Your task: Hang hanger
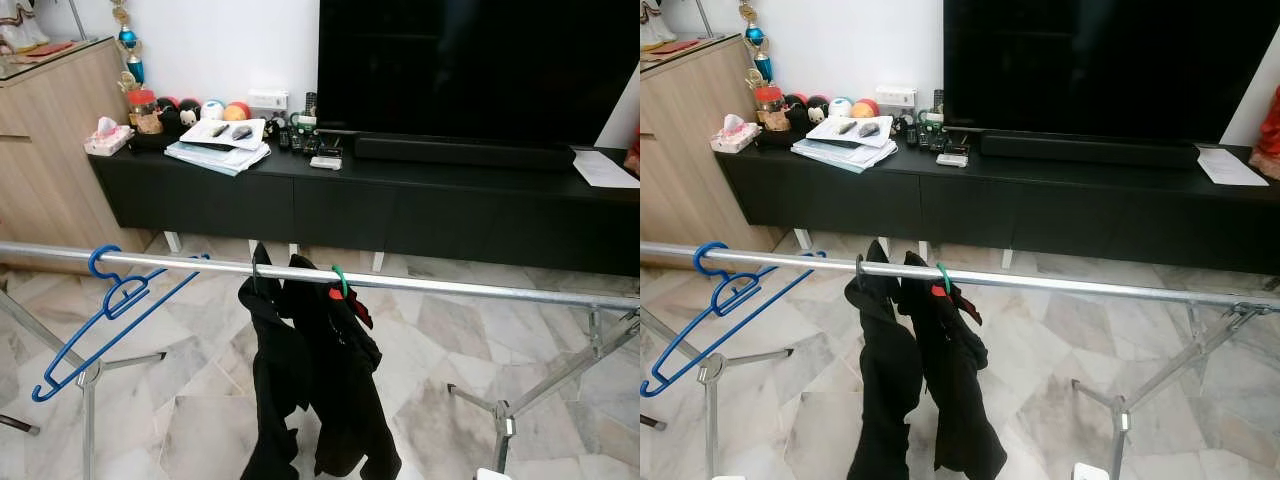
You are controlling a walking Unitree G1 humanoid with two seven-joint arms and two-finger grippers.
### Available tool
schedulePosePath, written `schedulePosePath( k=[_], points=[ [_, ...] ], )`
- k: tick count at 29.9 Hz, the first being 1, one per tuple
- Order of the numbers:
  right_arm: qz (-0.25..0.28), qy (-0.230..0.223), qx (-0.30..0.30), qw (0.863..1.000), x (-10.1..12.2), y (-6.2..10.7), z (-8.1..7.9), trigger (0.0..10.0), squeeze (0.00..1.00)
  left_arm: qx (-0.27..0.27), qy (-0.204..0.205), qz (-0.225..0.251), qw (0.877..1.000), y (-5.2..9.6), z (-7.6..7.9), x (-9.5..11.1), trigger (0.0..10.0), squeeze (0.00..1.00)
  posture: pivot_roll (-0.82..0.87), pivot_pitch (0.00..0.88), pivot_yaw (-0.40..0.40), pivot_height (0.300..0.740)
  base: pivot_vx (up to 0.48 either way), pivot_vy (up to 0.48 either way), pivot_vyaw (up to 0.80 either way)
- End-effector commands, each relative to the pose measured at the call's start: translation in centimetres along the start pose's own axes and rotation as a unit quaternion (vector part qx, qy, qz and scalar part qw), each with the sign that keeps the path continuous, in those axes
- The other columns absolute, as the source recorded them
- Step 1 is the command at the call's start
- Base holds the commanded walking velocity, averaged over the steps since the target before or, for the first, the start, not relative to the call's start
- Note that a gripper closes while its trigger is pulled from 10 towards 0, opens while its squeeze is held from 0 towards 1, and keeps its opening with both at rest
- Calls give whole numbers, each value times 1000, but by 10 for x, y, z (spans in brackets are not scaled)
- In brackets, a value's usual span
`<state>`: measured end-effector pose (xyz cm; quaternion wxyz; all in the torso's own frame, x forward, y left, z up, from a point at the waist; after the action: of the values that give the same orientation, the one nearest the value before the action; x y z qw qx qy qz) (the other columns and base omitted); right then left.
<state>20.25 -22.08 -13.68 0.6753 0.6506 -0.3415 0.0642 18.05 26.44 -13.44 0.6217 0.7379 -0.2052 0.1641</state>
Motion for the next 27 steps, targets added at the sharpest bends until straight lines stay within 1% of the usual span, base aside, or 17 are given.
schedulePosePath(
  k=[1,9,27],
  points=[
    [0,-4,0,1000,-1,0,-1,10000,0,-1,4,-16,1000,1,2,-8,10000,0,-73,0,17,740,0,330,0],
    [0,-6,0,1000,-1,0,-1,10000,0,-2,3,-12,1000,0,0,-6,10000,0,-73,0,17,740,0,330,0],
    [2,-6,1,1000,-1,0,-2,10000,0,-4,-1,-14,1000,1,2,-7,10000,0,-68,0,19,740,0,327,0]
  ],
)
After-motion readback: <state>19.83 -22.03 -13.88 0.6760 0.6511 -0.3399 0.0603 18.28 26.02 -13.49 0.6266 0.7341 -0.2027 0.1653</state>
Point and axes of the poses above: a point about 5 cm out from each wrist's last joint towards the gripper, its own y axis pointing back from the gripper into the wrist, its own x axis along the axis of the wrist's last joint, z = x × y, the point moved 6 cm from there along -y, pointing out of the wrist towards the gripper, and after that the axes turned 9 degrees about -y, right-handed, at the moved point
